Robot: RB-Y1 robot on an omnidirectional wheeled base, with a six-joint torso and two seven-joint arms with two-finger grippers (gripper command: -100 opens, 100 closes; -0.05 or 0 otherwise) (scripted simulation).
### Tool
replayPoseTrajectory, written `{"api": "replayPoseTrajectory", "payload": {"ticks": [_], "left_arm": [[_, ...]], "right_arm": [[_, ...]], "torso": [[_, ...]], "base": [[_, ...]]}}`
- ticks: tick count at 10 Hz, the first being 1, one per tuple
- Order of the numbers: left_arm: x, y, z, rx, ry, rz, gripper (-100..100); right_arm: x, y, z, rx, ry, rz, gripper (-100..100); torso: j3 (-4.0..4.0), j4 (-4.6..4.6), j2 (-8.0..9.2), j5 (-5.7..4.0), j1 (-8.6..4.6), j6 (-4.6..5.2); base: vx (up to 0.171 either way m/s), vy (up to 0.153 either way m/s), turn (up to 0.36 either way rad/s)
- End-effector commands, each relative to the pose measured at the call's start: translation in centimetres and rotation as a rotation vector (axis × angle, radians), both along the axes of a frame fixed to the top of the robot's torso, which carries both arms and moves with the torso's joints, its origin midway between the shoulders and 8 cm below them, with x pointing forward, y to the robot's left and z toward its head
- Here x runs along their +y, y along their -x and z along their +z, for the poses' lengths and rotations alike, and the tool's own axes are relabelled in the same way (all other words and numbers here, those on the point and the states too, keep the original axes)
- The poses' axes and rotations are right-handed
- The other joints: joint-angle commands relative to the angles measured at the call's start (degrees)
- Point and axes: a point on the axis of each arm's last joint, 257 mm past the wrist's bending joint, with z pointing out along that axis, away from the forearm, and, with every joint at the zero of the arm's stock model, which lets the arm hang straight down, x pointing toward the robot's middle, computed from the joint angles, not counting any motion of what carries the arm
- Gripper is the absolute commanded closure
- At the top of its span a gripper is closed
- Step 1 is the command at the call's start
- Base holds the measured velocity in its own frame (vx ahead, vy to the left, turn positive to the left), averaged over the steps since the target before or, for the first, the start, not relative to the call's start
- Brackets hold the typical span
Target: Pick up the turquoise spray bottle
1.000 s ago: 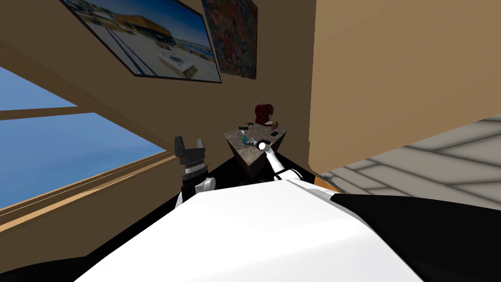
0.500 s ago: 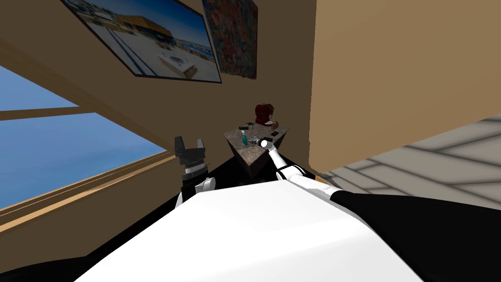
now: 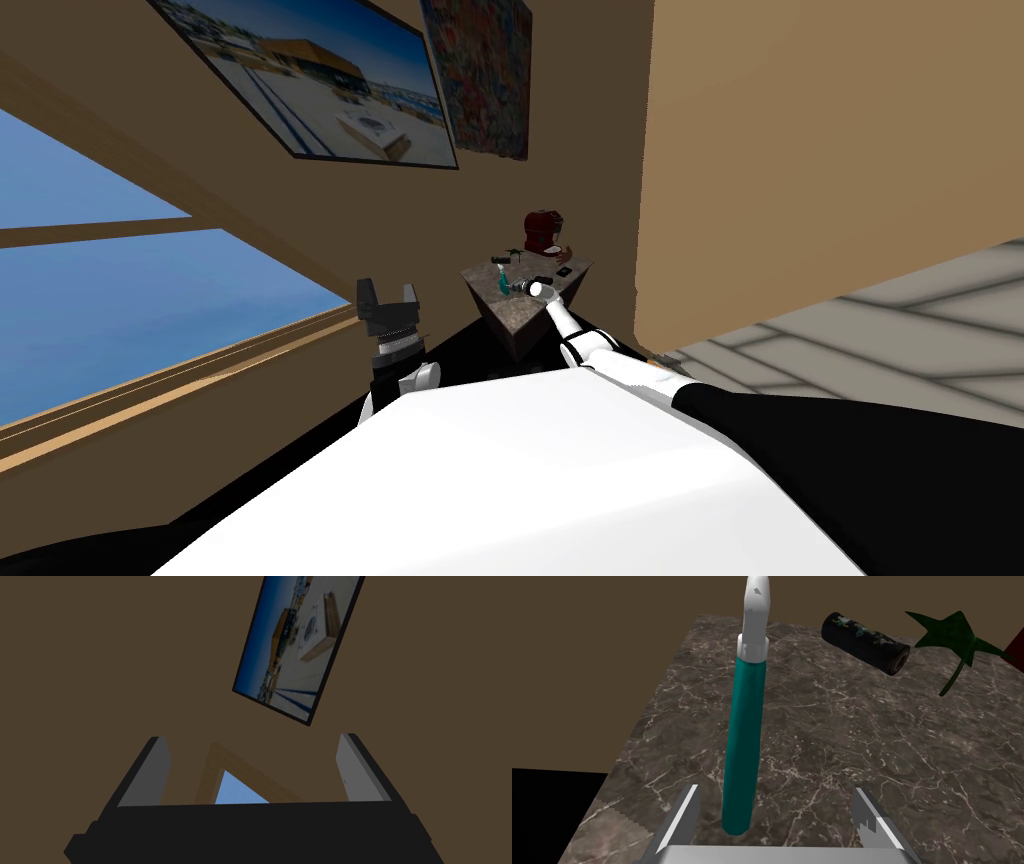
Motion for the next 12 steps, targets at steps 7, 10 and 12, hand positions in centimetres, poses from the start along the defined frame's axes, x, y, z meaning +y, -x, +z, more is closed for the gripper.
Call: {"api": "replayPoseTrajectory", "payload": {"ticks": [7,10,12], "left_arm": [[0.0,0.0,0.0,0.000,0.000,0.000,0],[0.0,0.0,0.0,0.000,0.000,0.000,0],[0.0,0.0,0.0,0.000,0.000,0.000,0]], "right_arm": [[4.5,-0.4,0.6,0.053,-0.043,0.023,-100],[-0.3,-1.6,-0.4,0.064,-0.055,-0.040,-100],[-3.5,-2.2,-0.7,0.065,-0.052,-0.081,-100]], "torso": [[-0.19,-0.08,-0.31,-0.10,-0.42,0.03],[-0.06,-0.03,-0.07,-0.06,-0.24,-0.02],[0.06,0.02,0.10,-0.04,-0.19,0.05]], "base": [[0.025,-0.008,-0.013],[-0.035,0.014,0.251],[-0.062,0.032,0.173]]}}
